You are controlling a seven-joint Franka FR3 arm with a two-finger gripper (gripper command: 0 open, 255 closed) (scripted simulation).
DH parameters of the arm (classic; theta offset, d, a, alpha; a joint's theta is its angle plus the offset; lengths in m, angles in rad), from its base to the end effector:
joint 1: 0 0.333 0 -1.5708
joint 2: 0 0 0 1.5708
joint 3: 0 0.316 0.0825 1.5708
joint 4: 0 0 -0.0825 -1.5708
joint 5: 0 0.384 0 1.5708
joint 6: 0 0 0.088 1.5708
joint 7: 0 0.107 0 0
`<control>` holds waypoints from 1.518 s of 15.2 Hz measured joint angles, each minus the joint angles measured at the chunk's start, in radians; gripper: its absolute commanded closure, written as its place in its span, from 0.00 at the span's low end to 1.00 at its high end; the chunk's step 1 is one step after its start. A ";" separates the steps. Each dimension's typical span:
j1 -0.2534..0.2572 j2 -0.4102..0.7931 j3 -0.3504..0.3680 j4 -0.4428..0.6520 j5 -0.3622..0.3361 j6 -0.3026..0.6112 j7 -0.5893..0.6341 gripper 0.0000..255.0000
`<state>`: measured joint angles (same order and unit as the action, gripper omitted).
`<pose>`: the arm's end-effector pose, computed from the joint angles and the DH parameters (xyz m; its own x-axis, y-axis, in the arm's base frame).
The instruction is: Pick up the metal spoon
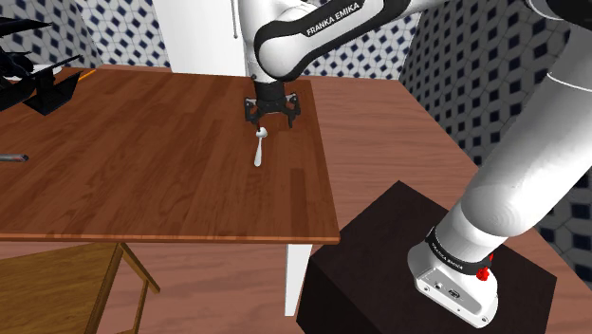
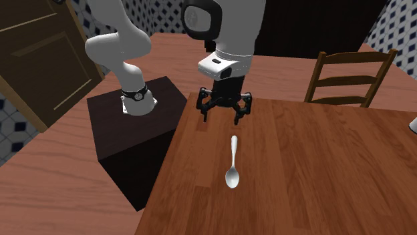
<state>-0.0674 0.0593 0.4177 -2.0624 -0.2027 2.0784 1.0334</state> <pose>0.5254 0.1789 0.4056 0.8345 -0.5410 0.1048 -0.5505 -0.8270 0.1141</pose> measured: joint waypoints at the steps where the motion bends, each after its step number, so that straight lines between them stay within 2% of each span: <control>1: 0.006 0.040 0.001 0.030 -0.026 -0.002 0.035 0.00; 5: 0.044 0.220 -0.017 0.174 -0.133 -0.011 0.168 0.00; 7: 0.059 0.278 -0.030 0.215 -0.164 -0.009 0.206 0.00; 14: 0.072 0.341 -0.046 0.207 -0.203 0.051 0.246 0.00; 15: 0.072 0.345 -0.048 0.206 -0.205 0.056 0.248 1.00; 23: 0.072 0.348 -0.048 0.209 -0.206 0.059 0.246 1.00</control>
<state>0.0042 0.4070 0.3694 -1.8537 -0.4092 2.1376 1.2799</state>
